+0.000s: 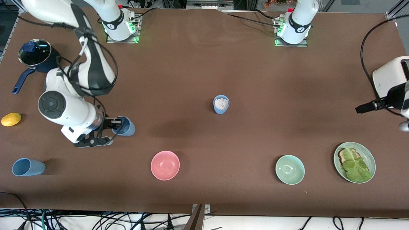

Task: Stack blue cups with both arms
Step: 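Lift the blue cup with the right gripper while the left gripper withdraws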

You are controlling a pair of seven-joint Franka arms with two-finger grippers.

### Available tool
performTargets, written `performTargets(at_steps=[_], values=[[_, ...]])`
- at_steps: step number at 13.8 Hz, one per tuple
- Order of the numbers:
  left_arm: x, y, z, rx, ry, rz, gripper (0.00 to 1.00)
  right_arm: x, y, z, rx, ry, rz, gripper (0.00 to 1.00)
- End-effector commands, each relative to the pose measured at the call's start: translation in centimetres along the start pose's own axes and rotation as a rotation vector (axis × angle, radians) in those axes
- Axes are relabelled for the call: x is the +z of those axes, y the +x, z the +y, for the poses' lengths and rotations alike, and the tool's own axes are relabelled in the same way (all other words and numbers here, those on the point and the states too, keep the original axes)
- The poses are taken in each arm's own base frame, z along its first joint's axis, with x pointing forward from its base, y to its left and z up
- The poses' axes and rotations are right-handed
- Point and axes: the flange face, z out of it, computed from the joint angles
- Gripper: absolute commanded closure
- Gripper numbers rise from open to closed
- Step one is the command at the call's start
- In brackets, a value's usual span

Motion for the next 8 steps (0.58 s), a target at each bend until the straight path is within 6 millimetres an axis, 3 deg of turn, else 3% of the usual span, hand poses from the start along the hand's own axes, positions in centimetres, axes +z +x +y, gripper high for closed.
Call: performTargets(at_steps=[1,5,8], values=[[-1.9,-5.1,1.0,0.083,0.031,0.049,0.00,-2.8,-1.6,-6.8,0.052,-0.023,-0.013,1.00],[-4.2,-7.8,1.6,0.148,0.035,0.074,0.00,-4.2,-5.5,-17.5,0.138,-0.023,0.023,1.00],[-5.4,-8.5,1.7,0.231,0.031,0.088,0.00,-4.7,-8.2,-23.5,0.199,-0.007,0.048,1.00]])
